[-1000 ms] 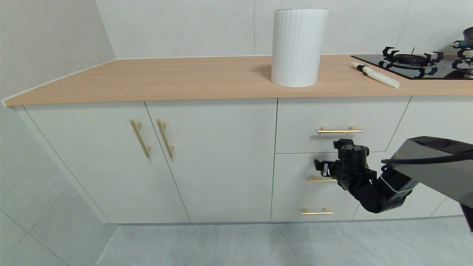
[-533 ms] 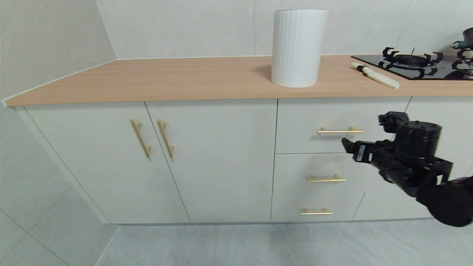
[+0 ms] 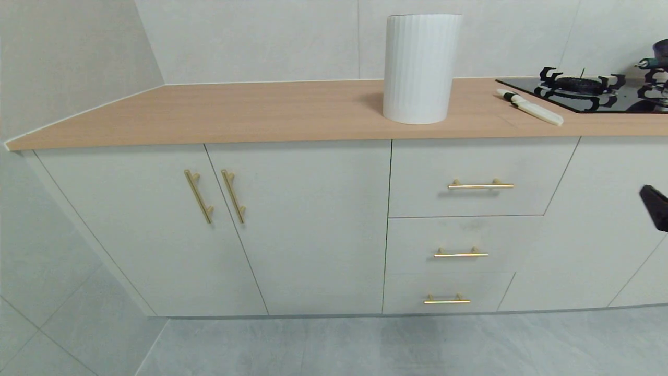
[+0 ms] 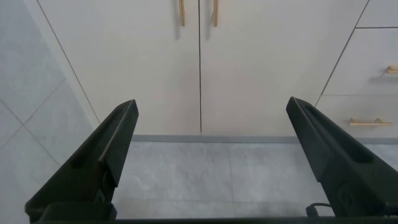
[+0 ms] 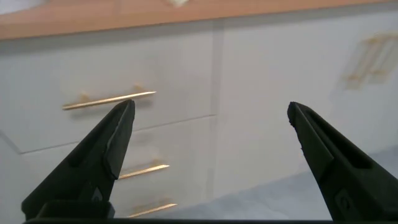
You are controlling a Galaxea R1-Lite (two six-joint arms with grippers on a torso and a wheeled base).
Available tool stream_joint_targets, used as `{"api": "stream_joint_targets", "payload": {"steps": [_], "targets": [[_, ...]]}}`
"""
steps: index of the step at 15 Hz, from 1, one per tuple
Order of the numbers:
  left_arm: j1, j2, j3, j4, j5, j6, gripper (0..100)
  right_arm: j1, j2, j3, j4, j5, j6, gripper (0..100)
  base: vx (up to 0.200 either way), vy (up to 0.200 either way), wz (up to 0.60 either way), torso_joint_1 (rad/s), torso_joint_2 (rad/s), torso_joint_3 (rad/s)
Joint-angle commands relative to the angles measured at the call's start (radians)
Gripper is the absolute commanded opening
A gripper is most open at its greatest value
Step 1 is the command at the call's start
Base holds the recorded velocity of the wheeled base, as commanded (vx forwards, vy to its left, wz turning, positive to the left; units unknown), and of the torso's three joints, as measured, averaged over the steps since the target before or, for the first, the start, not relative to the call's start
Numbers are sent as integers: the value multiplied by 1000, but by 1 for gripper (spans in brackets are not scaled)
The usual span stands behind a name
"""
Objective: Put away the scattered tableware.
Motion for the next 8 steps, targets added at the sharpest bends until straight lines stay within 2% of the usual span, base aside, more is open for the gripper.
{"api": "stream_joint_targets", "payload": {"steps": [1, 3, 4, 5, 8], "targets": [[0, 0, 0, 0, 0, 0, 100, -65, -526, 7, 349, -16, -124, 100, 0, 0, 0, 0, 0, 0], [0, 0, 0, 0, 0, 0, 100, -121, -703, -97, 584, -13, -172, 100, 0, 0, 0, 0, 0, 0], [0, 0, 0, 0, 0, 0, 100, -130, -728, -111, 614, -9, -173, 100, 0, 0, 0, 0, 0, 0], [0, 0, 0, 0, 0, 0, 100, -136, -834, -134, 708, 21, -187, 100, 0, 0, 0, 0, 0, 0], [0, 0, 0, 0, 0, 0, 100, -177, -993, -129, 877, 30, -190, 100, 0, 0, 0, 0, 0, 0]]}}
